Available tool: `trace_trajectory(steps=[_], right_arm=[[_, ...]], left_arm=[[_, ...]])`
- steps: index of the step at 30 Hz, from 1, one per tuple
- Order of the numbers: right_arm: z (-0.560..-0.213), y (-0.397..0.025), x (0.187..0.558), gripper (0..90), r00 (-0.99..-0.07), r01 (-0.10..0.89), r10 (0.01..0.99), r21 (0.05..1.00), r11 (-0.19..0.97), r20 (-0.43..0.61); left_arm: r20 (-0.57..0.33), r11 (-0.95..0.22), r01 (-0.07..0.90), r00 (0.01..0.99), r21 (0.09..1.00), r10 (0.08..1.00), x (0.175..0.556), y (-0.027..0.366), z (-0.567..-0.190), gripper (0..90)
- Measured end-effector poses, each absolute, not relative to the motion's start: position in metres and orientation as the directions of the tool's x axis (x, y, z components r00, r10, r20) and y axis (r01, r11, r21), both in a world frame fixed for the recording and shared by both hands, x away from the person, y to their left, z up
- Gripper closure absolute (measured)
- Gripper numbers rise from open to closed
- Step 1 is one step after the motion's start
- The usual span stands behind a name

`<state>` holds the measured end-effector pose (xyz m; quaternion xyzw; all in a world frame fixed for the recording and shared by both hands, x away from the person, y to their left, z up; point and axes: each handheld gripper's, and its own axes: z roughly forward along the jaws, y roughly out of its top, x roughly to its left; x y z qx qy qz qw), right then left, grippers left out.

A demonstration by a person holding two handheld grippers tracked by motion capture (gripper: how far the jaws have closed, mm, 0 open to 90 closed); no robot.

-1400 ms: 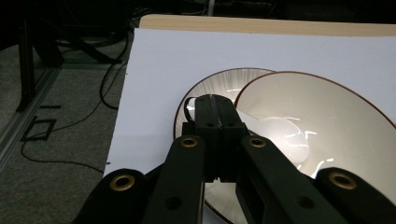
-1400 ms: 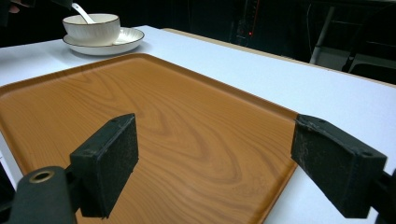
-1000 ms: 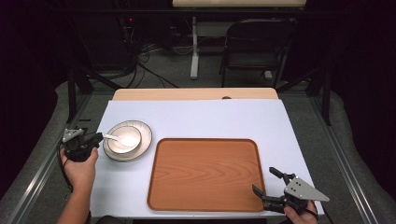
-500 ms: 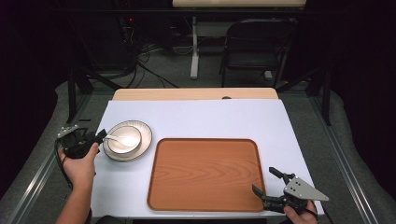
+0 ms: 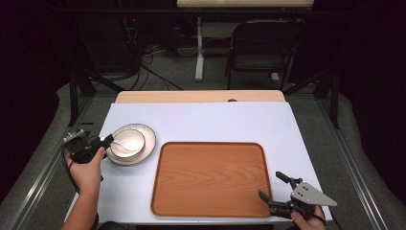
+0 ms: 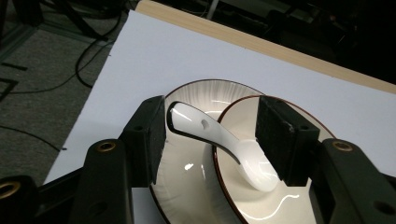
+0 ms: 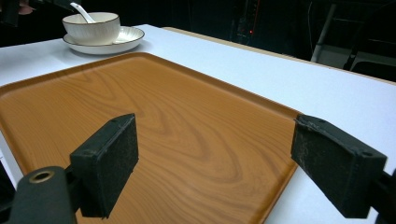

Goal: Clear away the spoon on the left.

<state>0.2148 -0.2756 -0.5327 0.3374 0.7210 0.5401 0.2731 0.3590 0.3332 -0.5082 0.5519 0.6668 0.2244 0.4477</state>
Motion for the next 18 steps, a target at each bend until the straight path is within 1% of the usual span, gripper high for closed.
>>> trace_trajectory(steps=[8, 18], right_arm=[[-0.533, -0.276, 0.215, 14.4, -0.624, 0.192, 0.781, 0.963, 0.187, -0.028], [-0.533, -0.276, 0.215, 14.4, -0.624, 0.192, 0.781, 0.963, 0.187, -0.028]], left_arm=[[-0.373, 0.314, 0.528, 0.005, 0.789, 0.928, 0.364, 0.33, -0.515, 42.9], [-0.408, 0.336, 0.543, 0.013, 0.769, 0.913, 0.369, 0.327, -0.53, 47.9]])
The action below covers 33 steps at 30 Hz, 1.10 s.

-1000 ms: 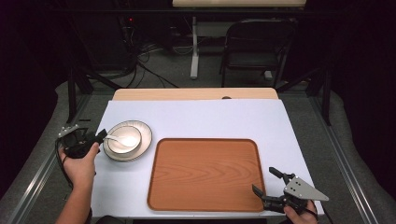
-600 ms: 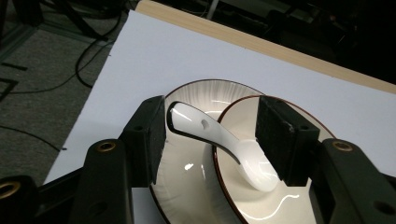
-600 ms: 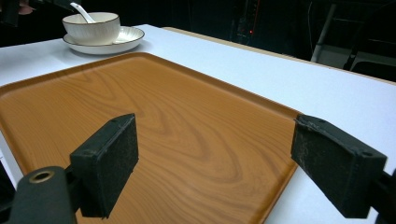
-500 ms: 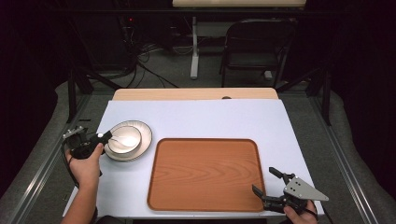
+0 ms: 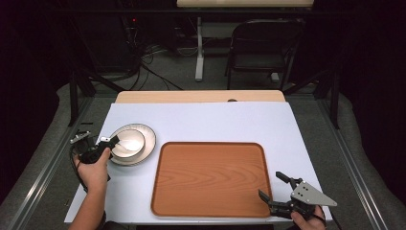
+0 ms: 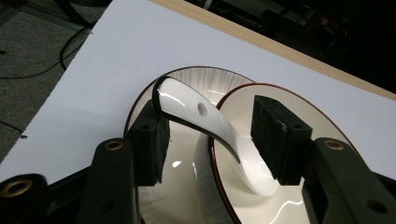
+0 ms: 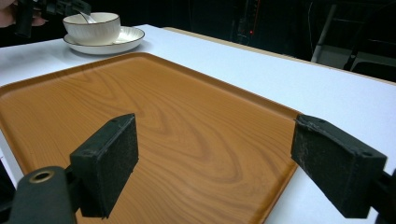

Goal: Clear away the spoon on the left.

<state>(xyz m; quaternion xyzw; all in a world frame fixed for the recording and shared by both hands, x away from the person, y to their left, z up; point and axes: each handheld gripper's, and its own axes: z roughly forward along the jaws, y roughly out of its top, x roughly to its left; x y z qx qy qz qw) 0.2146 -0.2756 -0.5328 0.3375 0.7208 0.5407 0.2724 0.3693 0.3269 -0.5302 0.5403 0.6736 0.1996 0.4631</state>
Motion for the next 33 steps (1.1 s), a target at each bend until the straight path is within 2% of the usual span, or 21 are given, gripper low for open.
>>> trace_trajectory(steps=[9, 21, 33], right_arm=[[-0.5329, -0.2758, 0.2148, 14.4, -0.624, 0.193, 0.781, 0.964, 0.185, -0.025], [-0.5328, -0.2758, 0.2145, 14.4, -0.624, 0.189, 0.781, 0.964, 0.188, -0.03], [-0.5329, -0.2756, 0.2145, 14.4, -0.625, 0.189, 0.78, 0.964, 0.187, -0.029]], left_arm=[[-0.423, 0.345, 0.533, 0.027, 0.772, 0.906, 0.3718, 0.3233, -0.5341, 55.5], [-0.4, 0.325, 0.518, 0.036, 0.791, 0.916, 0.3699, 0.323, -0.5359, 66.7], [-0.374, 0.295, 0.496, 0.066, 0.817, 0.925, 0.3707, 0.3231, -0.5324, 72.1]])
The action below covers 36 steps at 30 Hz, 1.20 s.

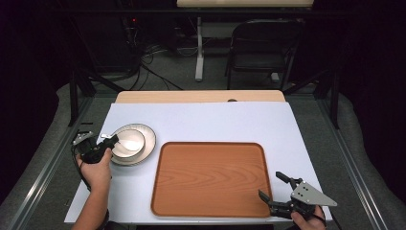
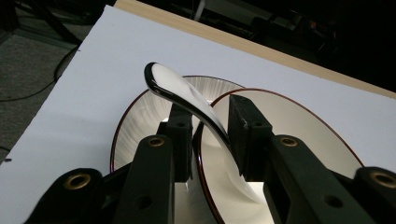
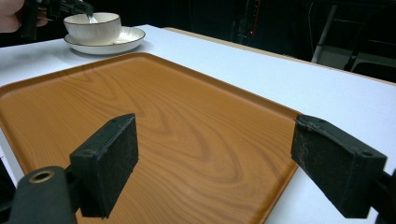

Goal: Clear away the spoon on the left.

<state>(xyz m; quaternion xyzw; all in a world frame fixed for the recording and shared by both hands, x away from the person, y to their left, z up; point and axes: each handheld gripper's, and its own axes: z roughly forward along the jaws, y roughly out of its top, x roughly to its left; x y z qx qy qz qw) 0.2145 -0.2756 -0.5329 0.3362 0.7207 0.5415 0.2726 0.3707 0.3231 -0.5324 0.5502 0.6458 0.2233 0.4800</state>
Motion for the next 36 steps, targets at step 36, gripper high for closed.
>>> trace_trajectory(steps=[36], right_arm=[[-0.533, -0.275, 0.215, 14.4, -0.628, 0.196, 0.778, 0.963, 0.187, -0.023]], left_arm=[[-0.316, 0.212, 0.476, 0.15, 0.853, 0.937, 0.368, 0.312, -0.508, 85.1]])
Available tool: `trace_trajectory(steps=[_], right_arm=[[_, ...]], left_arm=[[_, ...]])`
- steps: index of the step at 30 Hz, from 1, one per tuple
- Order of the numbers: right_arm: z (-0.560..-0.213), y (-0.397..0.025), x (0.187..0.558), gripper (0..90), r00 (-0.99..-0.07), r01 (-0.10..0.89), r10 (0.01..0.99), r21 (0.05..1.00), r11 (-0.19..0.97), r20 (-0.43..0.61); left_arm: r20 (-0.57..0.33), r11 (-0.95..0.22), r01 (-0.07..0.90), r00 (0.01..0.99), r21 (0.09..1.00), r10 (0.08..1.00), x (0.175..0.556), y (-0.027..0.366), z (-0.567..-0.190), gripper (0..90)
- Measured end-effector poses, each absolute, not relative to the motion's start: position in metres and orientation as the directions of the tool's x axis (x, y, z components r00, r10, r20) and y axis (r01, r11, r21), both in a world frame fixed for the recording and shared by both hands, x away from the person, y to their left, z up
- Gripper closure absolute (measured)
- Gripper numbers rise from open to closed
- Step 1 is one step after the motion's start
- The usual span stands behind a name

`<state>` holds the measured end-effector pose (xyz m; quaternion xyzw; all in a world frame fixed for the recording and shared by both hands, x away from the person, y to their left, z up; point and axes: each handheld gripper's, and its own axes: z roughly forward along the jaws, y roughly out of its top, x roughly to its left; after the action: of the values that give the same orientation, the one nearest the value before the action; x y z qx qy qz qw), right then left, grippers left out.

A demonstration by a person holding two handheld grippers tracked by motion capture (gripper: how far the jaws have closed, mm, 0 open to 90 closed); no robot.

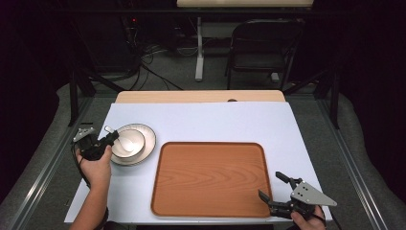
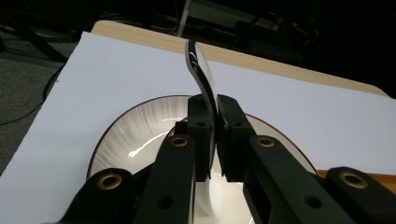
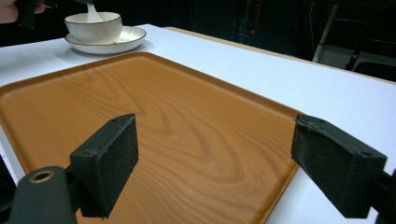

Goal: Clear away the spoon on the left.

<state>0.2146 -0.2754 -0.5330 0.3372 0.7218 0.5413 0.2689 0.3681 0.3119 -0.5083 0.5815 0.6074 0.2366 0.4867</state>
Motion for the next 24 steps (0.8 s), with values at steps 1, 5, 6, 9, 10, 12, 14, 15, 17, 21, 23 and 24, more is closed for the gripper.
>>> trace_trajectory(steps=[1, 5, 6, 9, 10, 12, 14, 15, 17, 21, 23, 24], right_arm=[[-0.533, -0.275, 0.215, 14.4, -0.628, 0.195, 0.778, 0.963, 0.187, -0.024], [-0.533, -0.275, 0.215, 14.4, -0.628, 0.196, 0.778, 0.963, 0.187, -0.023], [-0.533, -0.275, 0.215, 14.4, -0.628, 0.196, 0.778, 0.963, 0.187, -0.023], [-0.533, -0.275, 0.215, 14.4, -0.628, 0.197, 0.778, 0.963, 0.185, -0.021], [-0.533, -0.275, 0.215, 14.4, -0.628, 0.197, 0.778, 0.963, 0.185, -0.021], [-0.533, -0.275, 0.215, 14.4, -0.628, 0.197, 0.778, 0.963, 0.186, -0.022], [-0.533, -0.275, 0.215, 14.4, -0.628, 0.197, 0.778, 0.962, 0.187, -0.023], [-0.533, -0.275, 0.215, 14.4, -0.628, 0.197, 0.778, 0.962, 0.187, -0.023], [-0.533, -0.275, 0.215, 14.4, -0.628, 0.197, 0.778, 0.962, 0.187, -0.022], [-0.533, -0.275, 0.215, 14.4, -0.627, 0.198, 0.779, 0.962, 0.186, -0.022], [-0.533, -0.275, 0.215, 14.4, -0.627, 0.198, 0.779, 0.962, 0.186, -0.021], [-0.533, -0.275, 0.215, 14.4, -0.627, 0.196, 0.779, 0.963, 0.187, -0.024]], left_arm=[[-0.301, 0.197, 0.479, 0.151, 0.855, 0.942, 0.368, 0.31, -0.507, 85.4], [-0.298, 0.194, 0.484, 0.148, 0.853, 0.943, 0.369, 0.31, -0.506, 85.4], [-0.299, 0.193, 0.485, 0.15, 0.853, 0.942, 0.369, 0.311, -0.505, 85.4], [-0.287, 0.18, 0.489, 0.153, 0.854, 0.946, 0.369, 0.312, -0.503, 85.5], [-0.286, 0.18, 0.484, 0.154, 0.856, 0.946, 0.368, 0.312, -0.501, 85.4], [-0.284, 0.176, 0.485, 0.158, 0.856, 0.946, 0.368, 0.313, -0.499, 85.4], [-0.277, 0.17, 0.483, 0.16, 0.859, 0.947, 0.367, 0.313, -0.496, 85.4], [-0.274, 0.166, 0.481, 0.164, 0.861, 0.948, 0.367, 0.313, -0.494, 85.4], [-0.262, 0.148, 0.481, 0.18, 0.864, 0.948, 0.365, 0.314, -0.488, 85.4], [-0.25, 0.127, 0.47, 0.208, 0.873, 0.946, 0.362, 0.313, -0.476, 85.4], [-0.25, 0.123, 0.473, 0.217, 0.872, 0.944, 0.362, 0.313, -0.474, 85.4], [-0.247, 0.114, 0.476, 0.228, 0.872, 0.942, 0.361, 0.312, -0.47, 85.4]])
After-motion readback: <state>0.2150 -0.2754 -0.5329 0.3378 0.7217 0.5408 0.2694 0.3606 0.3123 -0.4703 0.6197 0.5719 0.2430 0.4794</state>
